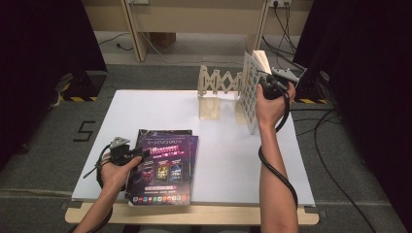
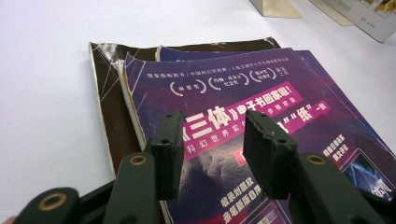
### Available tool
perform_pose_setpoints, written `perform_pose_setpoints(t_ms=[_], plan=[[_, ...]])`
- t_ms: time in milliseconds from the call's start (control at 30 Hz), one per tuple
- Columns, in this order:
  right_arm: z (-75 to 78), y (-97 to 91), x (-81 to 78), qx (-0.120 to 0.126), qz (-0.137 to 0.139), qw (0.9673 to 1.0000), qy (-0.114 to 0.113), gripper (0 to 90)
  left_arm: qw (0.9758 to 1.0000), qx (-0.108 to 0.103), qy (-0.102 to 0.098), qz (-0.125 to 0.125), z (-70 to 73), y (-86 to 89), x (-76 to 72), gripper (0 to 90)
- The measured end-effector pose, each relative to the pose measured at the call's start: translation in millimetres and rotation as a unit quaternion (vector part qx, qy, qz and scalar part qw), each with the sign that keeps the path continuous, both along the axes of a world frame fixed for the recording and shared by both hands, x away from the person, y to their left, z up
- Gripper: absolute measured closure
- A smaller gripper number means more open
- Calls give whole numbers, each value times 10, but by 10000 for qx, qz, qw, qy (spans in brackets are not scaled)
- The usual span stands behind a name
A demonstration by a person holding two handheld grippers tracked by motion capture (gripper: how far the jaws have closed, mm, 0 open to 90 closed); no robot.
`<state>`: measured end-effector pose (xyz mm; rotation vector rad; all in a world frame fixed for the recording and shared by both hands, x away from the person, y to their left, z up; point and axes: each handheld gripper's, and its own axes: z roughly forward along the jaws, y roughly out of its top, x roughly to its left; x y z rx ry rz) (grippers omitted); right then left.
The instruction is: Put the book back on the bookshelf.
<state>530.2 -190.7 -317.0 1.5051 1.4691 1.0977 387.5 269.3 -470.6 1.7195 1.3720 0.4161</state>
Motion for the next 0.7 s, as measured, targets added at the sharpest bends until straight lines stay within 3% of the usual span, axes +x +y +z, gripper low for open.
perform_pose_setpoints(t_ms=[700], plan=[[18, -63, -194, 203, 127, 9997, -78, 589, 10000, 19, -12, -5, 14, -10, -12, 560]])
